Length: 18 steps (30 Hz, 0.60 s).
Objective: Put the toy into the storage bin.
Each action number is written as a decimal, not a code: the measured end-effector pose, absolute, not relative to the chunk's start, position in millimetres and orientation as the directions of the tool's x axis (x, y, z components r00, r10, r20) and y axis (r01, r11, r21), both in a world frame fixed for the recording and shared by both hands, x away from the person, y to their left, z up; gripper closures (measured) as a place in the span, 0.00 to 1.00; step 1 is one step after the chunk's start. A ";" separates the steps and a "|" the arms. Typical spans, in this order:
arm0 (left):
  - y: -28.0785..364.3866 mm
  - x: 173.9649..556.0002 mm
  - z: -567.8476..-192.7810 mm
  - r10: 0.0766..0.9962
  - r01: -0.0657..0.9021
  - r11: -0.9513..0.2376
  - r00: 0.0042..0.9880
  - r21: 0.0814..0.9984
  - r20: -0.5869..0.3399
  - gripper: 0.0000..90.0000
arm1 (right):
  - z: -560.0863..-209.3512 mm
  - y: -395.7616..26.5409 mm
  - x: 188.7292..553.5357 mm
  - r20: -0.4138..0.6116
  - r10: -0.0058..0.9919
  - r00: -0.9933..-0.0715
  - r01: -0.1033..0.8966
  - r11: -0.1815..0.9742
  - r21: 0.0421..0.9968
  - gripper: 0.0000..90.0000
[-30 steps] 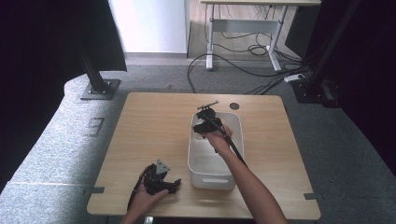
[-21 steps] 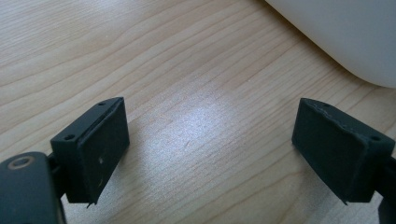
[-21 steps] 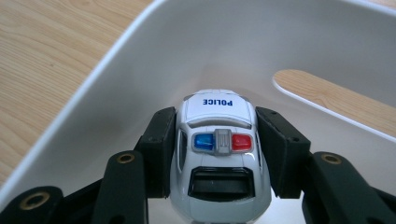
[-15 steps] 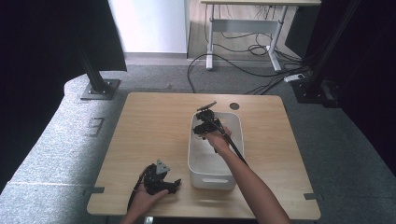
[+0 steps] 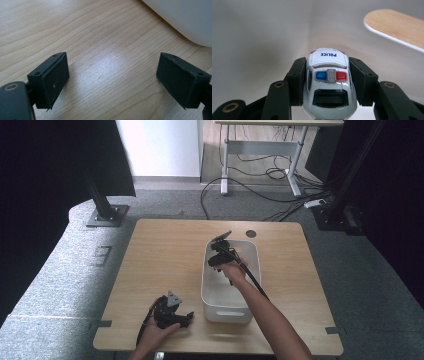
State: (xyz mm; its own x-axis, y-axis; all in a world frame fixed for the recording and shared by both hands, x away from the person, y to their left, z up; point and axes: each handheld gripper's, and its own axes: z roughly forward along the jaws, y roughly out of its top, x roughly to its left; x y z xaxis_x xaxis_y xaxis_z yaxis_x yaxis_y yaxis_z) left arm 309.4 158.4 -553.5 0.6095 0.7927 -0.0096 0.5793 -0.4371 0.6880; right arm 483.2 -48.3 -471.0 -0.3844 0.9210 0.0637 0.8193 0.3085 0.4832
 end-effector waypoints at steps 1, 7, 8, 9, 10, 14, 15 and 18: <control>158.4 309.5 -553.4 0.792 0.579 -0.438 0.610 0.688 -0.009 0.13 | -471.6 -48.3 483.7 0.068 0.921 -0.384 0.824 0.308 0.476 0.56; 158.3 309.3 -553.5 0.791 0.578 -0.438 0.611 0.688 -0.010 0.13 | -478.1 -48.4 485.9 0.071 0.919 -0.388 0.832 0.316 0.456 0.56; 158.3 309.3 -553.5 0.791 0.578 -0.438 0.611 0.688 -0.010 0.13 | -479.6 -48.1 486.1 0.071 0.919 -0.387 0.836 0.318 0.448 0.56; 158.3 309.3 -553.4 0.791 0.578 -0.439 0.612 0.688 -0.009 0.13 | -480.8 -48.1 486.1 0.075 0.919 -0.387 0.839 0.317 0.443 0.56; 158.3 309.3 -553.5 0.791 0.578 -0.438 0.611 0.689 -0.010 0.13 | -481.6 -48.1 486.1 0.082 0.918 -0.388 0.841 0.317 0.439 0.56; 158.1 308.8 -553.4 0.791 0.577 -0.438 0.612 0.689 -0.009 0.14 | -484.7 -45.8 483.6 0.106 0.914 -0.392 0.848 0.315 0.426 0.56; 158.2 308.8 -553.4 0.791 0.577 -0.438 0.612 0.689 -0.010 0.14 | -485.7 -44.8 482.8 0.101 0.913 -0.394 0.848 0.319 0.423 0.56; 158.2 308.7 -553.4 0.790 0.577 -0.439 0.612 0.689 -0.009 0.14 | -489.7 -42.5 481.2 0.084 0.914 -0.398 0.848 0.331 0.415 0.56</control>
